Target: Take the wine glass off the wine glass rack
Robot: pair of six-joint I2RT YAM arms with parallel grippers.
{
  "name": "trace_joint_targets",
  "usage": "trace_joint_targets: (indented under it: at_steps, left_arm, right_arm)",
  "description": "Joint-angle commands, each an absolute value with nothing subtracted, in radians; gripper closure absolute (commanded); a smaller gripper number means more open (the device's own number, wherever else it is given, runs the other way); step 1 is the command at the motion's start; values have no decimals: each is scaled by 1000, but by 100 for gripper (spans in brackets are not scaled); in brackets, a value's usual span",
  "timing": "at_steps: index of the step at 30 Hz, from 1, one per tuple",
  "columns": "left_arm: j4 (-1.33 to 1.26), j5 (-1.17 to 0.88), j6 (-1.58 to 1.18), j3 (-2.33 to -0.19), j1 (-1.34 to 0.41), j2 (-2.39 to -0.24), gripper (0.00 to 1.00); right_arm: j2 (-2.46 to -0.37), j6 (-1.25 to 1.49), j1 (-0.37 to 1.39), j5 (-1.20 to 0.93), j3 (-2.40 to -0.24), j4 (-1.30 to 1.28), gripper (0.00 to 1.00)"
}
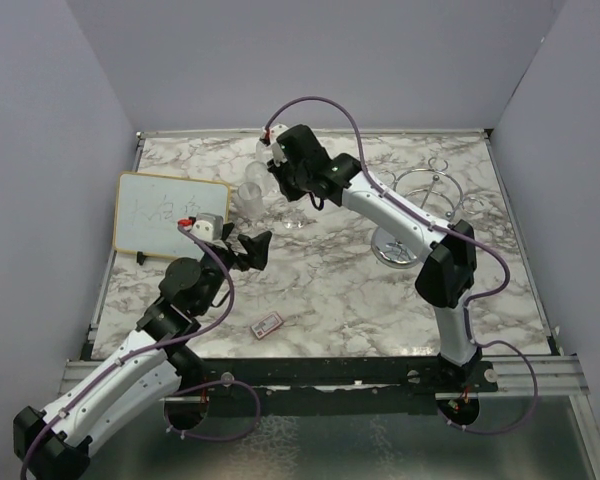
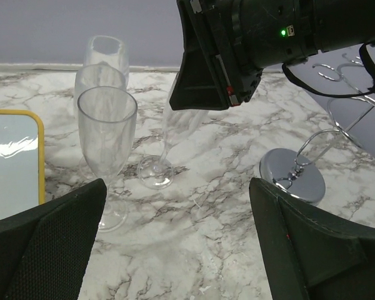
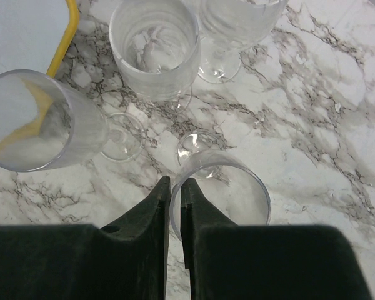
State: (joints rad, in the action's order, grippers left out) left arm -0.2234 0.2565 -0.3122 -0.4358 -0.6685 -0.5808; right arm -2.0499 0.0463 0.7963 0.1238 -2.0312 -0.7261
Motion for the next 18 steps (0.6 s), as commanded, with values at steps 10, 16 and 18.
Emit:
trace_joint_targets:
  at_steps: [10,16,18]
  left_arm:
    - [-193,298,-361,-435,-658,-594,1]
    - [-253,265,-410,-405,-614,-604,1]
    - [-267,246,-424,-402,-581,-609,1]
  right_arm:
    - [-2038,46,801,130,-2120,-801,40]
    - [-1896,39,798,148,-2009,-743,25]
    - [-1812,36,797,156,-1948,-712,21]
